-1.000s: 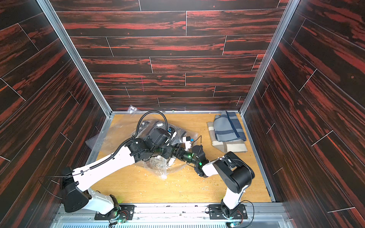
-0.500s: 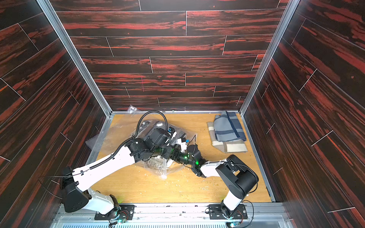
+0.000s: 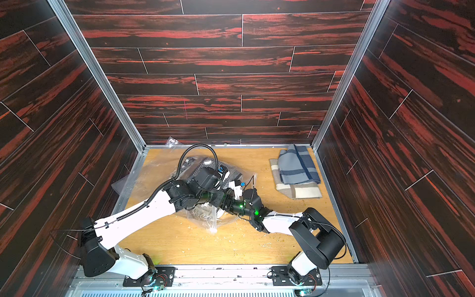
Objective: Take the scarf out of the vacuum bag
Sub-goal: Take out the scarf from the vacuum bag.
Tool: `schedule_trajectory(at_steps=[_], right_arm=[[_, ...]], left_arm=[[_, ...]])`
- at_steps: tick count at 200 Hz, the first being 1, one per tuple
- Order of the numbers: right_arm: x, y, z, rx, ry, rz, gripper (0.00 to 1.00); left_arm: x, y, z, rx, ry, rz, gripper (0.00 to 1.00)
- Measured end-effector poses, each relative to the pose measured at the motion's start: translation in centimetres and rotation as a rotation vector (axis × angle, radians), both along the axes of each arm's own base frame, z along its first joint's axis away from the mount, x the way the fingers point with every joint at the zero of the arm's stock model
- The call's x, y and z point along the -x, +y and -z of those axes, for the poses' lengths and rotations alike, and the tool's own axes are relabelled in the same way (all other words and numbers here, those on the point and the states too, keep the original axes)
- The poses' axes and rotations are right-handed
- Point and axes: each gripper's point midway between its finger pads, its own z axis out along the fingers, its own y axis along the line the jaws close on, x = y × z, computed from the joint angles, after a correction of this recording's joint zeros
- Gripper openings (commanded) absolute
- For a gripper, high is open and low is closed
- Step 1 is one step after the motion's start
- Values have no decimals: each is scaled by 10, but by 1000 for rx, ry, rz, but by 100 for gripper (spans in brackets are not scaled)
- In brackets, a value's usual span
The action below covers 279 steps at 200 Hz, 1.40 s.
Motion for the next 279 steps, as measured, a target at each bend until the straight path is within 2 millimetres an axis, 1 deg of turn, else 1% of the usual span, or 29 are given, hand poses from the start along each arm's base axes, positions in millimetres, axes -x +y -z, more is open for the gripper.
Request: schedule_trajectory(at_steps=[55, 83, 162, 199, 216, 239, 248, 262, 279], right_arm=[[2, 1, -1, -3, 7, -3, 69], [-2, 0, -1, -6, 7, 20, 69], [-34, -10, 6, -48, 70, 124, 69], [-50, -4, -2, -86, 86, 138, 66], [-58, -1, -5, -101, 94, 144, 62], [-64, 0, -4, -110, 115, 153, 54], [-65, -1, -3, -112, 124, 157, 47], [-67, -1, -2, -114, 138, 162, 31], [-67, -1, -1, -110, 140, 161, 18]], left_arm=[[1, 2, -1, 1, -4, -3, 0], [0, 2, -2, 3, -8, -4, 0], [2, 5, -7, 12, -21, -8, 0], [2, 8, -11, 20, -34, -12, 0], [2, 8, -11, 22, -36, -12, 0], [1, 6, -12, 32, -44, -12, 0], [1, 6, -12, 34, -46, -12, 0], [1, 7, -13, 41, -54, -15, 0], [-2, 7, -16, 46, -70, -23, 0]])
